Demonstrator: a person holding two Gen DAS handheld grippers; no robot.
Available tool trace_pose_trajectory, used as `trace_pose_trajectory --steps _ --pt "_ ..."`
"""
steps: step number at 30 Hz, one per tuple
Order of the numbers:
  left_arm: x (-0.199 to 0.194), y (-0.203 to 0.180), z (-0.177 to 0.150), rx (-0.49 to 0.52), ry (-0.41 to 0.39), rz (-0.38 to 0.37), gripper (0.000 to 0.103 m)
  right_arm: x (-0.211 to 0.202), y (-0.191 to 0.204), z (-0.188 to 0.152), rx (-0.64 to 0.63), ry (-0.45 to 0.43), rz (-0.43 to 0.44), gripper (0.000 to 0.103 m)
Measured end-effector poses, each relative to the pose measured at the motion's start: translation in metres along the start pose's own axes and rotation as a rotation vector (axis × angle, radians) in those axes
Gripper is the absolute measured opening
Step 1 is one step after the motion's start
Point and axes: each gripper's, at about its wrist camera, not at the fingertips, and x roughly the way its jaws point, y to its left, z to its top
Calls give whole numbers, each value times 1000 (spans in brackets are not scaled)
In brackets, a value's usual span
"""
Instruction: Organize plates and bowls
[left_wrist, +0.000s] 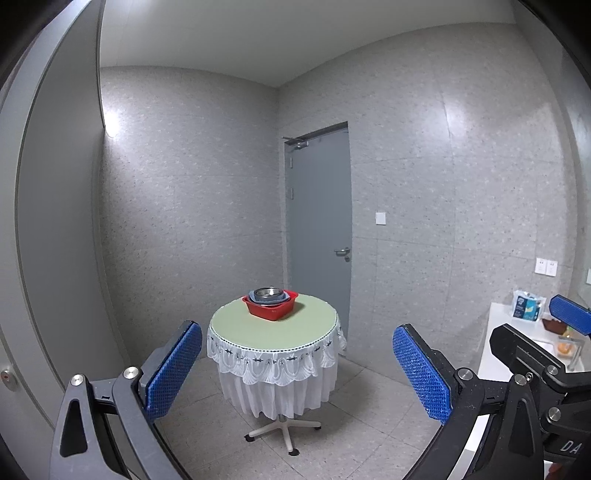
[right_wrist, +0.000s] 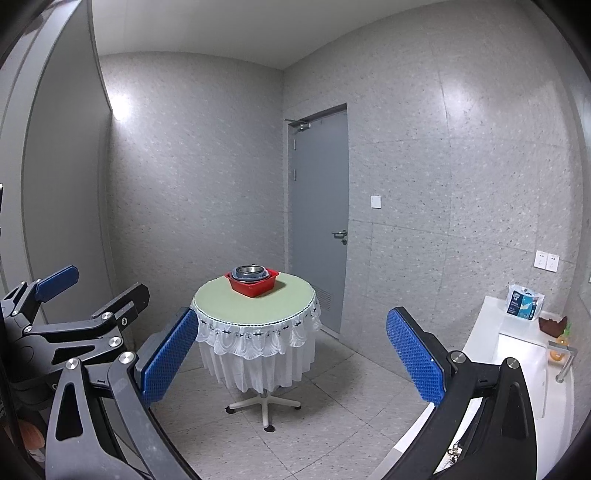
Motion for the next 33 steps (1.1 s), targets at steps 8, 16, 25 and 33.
trace_pose_trajectory --steps 8,16,25,33 --pt "-7 -10 4 -2 -1 10 102 -4 -2 -1 6 0 6 103" --pt "-8 -12 2 -7 1 16 102 -6 -6 -1 6 1 12 103" --pt "-6 -12 2 -6 2 17 102 -5 -7 0 7 3 15 103" --pt "0 -12 -1 -9 1 13 102 -4 -8 0 6 5 14 103"
